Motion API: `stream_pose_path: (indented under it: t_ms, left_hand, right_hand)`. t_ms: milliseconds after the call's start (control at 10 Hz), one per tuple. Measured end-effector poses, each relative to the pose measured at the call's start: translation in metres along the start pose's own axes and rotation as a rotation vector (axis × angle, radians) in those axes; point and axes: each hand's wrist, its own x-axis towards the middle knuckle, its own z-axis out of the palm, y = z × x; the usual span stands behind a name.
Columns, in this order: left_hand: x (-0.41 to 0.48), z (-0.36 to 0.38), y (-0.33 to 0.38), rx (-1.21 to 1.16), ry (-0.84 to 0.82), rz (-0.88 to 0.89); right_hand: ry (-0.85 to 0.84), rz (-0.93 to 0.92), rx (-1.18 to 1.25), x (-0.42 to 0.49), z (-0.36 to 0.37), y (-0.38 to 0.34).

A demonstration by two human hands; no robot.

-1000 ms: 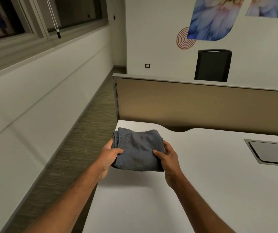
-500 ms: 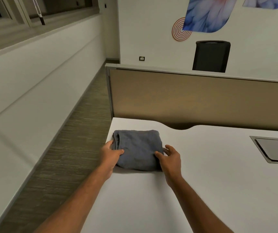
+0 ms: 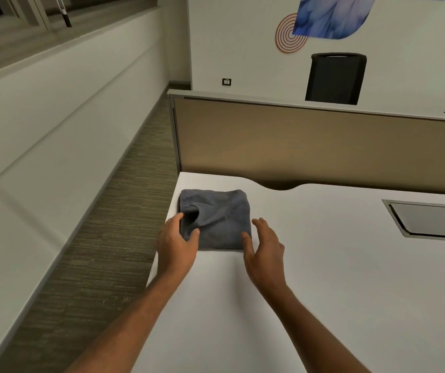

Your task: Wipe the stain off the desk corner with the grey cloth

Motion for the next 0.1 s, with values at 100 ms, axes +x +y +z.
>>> stream_pose_path:
  t_ms: [100]
  left_hand:
    - [-0.0406, 0.0002, 0.0053, 0.117, -0.032, 0.078]
  right_hand:
    - [-0.007, -0.122, -0.103, -0.0207, -0.0124, -0.001]
